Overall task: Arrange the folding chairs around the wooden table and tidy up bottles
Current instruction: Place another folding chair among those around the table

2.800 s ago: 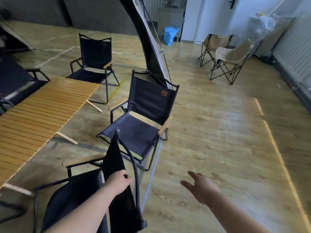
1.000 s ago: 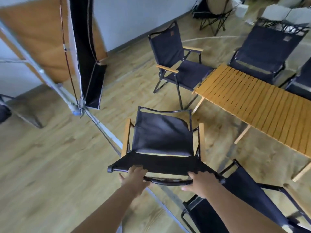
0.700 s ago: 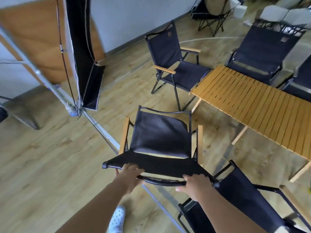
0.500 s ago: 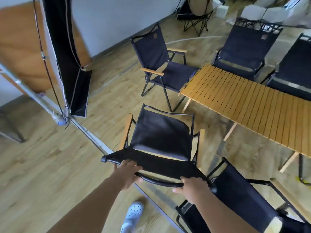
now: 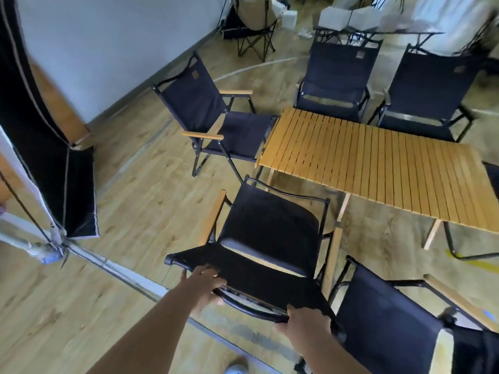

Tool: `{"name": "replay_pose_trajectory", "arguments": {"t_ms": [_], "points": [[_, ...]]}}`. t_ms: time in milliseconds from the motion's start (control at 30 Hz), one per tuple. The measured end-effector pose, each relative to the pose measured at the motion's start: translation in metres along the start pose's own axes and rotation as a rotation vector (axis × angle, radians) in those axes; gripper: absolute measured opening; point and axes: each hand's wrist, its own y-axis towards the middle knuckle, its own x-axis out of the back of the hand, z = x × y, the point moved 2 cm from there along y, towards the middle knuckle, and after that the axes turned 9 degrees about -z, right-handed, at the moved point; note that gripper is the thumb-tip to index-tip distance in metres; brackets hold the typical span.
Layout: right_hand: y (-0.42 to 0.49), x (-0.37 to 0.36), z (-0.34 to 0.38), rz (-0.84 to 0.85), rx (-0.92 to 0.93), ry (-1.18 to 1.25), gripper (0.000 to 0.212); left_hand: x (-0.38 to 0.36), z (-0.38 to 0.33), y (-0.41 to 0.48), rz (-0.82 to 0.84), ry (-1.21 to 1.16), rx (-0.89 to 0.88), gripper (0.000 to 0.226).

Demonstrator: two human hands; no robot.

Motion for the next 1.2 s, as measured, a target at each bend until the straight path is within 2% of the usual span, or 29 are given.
{"name": "replay_pose_trajectory", "arguments": {"t_ms": [200,600,900,1200], "points": [[0.022,0.006,0.004,0.058,-0.106,-0.080,0.089,-0.001,0.003,0.030,0.048,0.060,-0.077,0.054],[0.058,0.030,-0.029,-0.065,-0.215,-0.054,0.084,0.033,-0.024,0.092,0.005,0.079,-0.193,0.053],[0.057,0.027,-0.040,-0.117,-0.202,-0.084,0.081,0.026,-0.034,0.087,-0.010,0.118,-0.205,0.055],[0.040,0.018,-0.047,-0.217,-0.237,-0.032,0.086,0.021,-0.040,0.080,0.029,0.030,-0.176,0.062]]}}
